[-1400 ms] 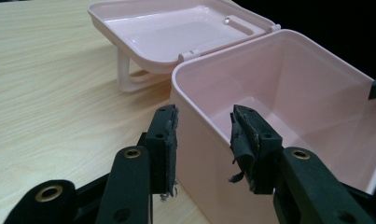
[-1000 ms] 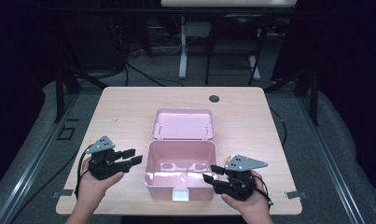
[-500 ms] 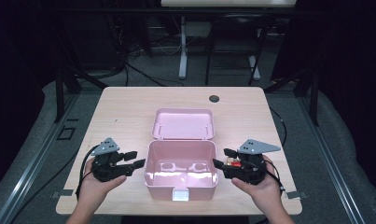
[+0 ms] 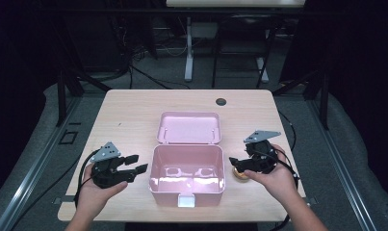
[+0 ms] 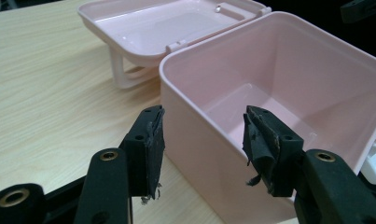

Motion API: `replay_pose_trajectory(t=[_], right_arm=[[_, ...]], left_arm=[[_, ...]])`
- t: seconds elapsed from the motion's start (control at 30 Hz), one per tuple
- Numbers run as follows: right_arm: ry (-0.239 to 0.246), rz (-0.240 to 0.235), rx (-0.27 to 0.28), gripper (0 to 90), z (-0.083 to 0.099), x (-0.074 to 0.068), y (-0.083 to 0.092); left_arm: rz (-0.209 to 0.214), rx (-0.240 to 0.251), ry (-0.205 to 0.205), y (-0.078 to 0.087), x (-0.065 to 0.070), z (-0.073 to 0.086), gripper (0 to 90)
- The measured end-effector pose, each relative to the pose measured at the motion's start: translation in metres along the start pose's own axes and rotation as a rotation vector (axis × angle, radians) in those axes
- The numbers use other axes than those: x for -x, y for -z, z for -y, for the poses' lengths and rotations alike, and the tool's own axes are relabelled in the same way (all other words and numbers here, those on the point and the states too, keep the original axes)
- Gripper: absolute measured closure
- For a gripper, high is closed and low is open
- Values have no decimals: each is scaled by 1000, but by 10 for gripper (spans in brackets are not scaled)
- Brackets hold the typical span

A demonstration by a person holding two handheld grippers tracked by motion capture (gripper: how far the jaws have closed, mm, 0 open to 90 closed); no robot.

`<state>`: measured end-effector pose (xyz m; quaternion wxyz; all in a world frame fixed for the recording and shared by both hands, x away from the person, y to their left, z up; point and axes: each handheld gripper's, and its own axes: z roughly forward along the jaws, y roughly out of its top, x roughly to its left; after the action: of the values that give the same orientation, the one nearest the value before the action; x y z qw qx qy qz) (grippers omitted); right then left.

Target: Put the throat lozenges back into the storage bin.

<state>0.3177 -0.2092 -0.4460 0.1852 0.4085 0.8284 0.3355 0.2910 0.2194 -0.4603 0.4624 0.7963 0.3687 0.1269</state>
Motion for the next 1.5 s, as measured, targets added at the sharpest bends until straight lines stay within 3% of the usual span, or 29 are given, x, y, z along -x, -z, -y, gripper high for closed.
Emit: replay_pose_trajectory(t=[0.2, 0.27, 0.4, 0.57, 0.6, 0.87, 1.13, 1.5], right_arm=[[-15, 16, -87, 237, -2, 12, -15], [-23, 27, -120, 237, -3, 14, -19], [-26, 41, -184, 236, -3, 20, -28], [-53, 30, -235, 160, -3, 24, -36], [-53, 28, -266, 142, -2, 26, -41], [-59, 50, -314, 110, -1, 30, -51], [-101, 47, -414, 28, 3, 34, -69], [-87, 58, -493, 10, 6, 35, -89]], left_arm=[[-30, -9, -21, 5, -5, 0, 465], [-34, -31, 7, 6, -5, 0, 458], [-20, -20, 12, 8, -4, -1, 458], [-23, -24, -1, 8, -3, -2, 419], [-30, -23, -4, 8, -3, -2, 413], [-28, -27, 9, 10, -5, -2, 414], [-29, -24, 25, 11, -7, -2, 415], [-24, -19, 27, 11, -5, -2, 415]])
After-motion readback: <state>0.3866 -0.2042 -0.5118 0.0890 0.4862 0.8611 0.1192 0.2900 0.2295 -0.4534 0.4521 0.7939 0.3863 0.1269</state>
